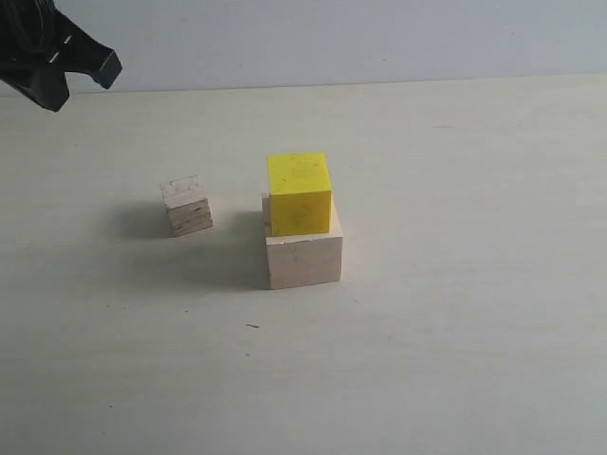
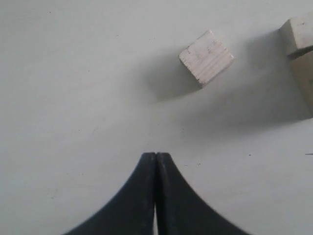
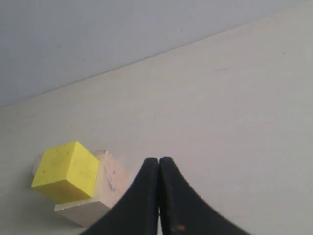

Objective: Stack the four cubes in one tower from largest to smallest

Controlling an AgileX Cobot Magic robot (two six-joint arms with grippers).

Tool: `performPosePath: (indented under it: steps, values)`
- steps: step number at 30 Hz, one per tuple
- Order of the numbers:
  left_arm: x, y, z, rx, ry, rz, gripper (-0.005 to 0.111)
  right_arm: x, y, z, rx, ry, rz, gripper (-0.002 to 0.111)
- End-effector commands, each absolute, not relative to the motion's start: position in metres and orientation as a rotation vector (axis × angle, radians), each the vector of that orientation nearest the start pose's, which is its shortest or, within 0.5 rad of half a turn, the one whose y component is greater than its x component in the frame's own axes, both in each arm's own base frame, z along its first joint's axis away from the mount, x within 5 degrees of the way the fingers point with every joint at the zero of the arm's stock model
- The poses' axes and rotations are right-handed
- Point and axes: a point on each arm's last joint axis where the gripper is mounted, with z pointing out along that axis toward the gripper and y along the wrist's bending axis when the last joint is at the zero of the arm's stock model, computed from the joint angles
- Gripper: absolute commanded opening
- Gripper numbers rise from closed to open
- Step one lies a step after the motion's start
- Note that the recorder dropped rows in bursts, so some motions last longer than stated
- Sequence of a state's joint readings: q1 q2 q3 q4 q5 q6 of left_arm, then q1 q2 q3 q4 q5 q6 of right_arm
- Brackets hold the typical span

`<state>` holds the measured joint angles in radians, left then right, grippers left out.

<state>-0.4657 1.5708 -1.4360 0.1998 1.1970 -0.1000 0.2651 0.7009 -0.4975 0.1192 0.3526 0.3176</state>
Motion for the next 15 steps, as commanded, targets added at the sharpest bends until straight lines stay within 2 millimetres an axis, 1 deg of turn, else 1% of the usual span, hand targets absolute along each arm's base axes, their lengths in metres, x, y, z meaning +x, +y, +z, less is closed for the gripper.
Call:
performPosePath:
  steps: [1,3,4,6,8,11,14,15]
  values:
    - [0.291,-0.127,0.319,0.551,2.745,0.068,0.000,0.176,0.049,0.309,0.063,2.180,0.358,0.000]
    - [0.288,-0.127,0.310,0.554,2.758,0.044,0.000,0.192,0.053,0.317,0.054,2.230,0.332,0.000]
    - [0.286,-0.127,0.305,0.557,2.759,0.040,0.000,0.204,0.056,0.318,0.046,2.270,0.318,0.000]
    - [0.280,-0.124,0.299,0.560,2.751,0.033,0.000,0.221,0.061,0.324,0.014,2.288,0.299,0.000]
    - [0.274,-0.121,0.297,0.560,2.741,0.025,0.000,0.236,0.065,0.325,-0.017,2.305,0.278,0.000]
    - [0.260,-0.116,0.303,0.544,2.691,-0.009,0.000,0.256,0.061,0.327,-0.002,2.308,0.232,0.000]
    - [0.245,-0.110,0.314,0.525,2.648,-0.040,0.000,0.275,0.048,0.330,0.059,2.299,0.191,0.000]
    - [0.240,-0.108,0.321,0.513,2.626,-0.062,0.000,0.281,0.042,0.330,0.087,2.294,0.179,0.000]
